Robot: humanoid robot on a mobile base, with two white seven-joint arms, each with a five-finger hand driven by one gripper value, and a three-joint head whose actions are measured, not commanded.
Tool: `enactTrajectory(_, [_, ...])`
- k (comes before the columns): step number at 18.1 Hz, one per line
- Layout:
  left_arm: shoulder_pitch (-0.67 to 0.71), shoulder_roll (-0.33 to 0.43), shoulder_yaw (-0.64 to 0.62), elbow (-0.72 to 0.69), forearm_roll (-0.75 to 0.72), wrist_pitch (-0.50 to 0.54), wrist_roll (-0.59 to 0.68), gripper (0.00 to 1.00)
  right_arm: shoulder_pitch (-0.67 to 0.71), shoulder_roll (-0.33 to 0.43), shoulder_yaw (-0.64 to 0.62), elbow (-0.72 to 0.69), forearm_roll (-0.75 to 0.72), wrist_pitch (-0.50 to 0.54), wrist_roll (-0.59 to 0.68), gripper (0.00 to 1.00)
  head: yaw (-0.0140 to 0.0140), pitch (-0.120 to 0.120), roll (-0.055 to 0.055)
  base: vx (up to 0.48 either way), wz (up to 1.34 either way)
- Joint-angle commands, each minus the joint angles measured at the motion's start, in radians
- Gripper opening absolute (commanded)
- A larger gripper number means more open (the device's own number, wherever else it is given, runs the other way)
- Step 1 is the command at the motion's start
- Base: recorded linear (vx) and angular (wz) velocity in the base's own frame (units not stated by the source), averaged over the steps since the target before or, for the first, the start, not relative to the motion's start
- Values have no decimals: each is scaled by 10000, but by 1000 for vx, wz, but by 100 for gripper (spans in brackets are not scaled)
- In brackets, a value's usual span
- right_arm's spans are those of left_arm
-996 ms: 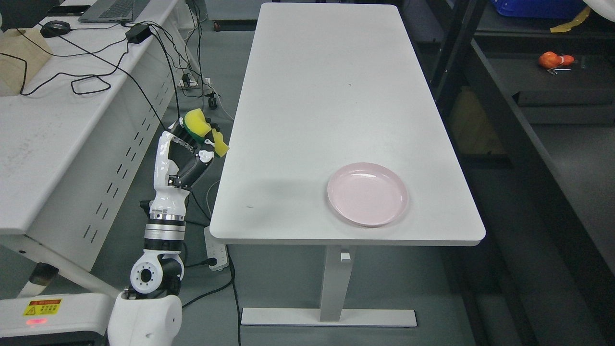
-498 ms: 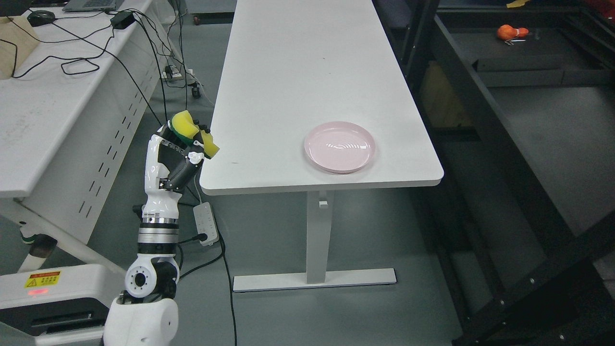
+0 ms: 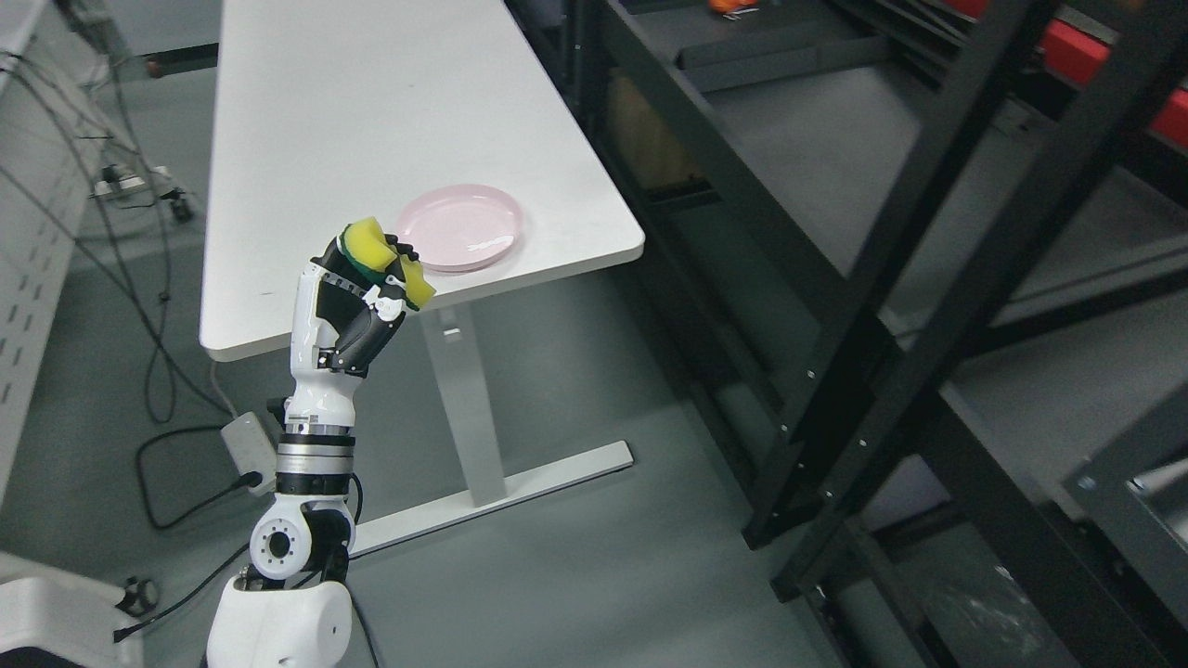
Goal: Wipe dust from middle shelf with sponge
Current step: 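Hold the sponge raised in the left hand while turning toward the shelf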
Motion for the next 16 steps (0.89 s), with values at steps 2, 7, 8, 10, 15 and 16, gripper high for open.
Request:
enactTrajectory(2, [572,169,-796,-298,-9,-527,11,0,-3,-175,0,-175,0,3,7,100,0,0,0,-234,-912])
enactTrajectory(7, [1662,169,-2070,-804,-24,-1050,-51,0,-3,-175,0,-175,0,3,7,100,0,0,0,-212,-945])
enactTrajectory(8, [1815,169,-2300,-896,-55,-1081,-66,0,-3,-175,0,-175,0,3,7,100,0,0,0,-161,-914])
enactTrajectory(10, [2061,169,-2501,-1187,-70,-1097,-66,0,-3,-175,0,-175,0,3,7,100,0,0,0,-155,-934])
enactTrajectory(15, [2293,169,-3189,-1939,-833,-1143,-249,0,-2,-175,0,-175,0,3,7,100,0,-2,0,-129,-887])
enactTrajectory(16, [2125,169,-3435,-2092,-1399,-1143,-630,0,-3,-175,0,-175,0,3,7,100,0,-2,0,-78,-811])
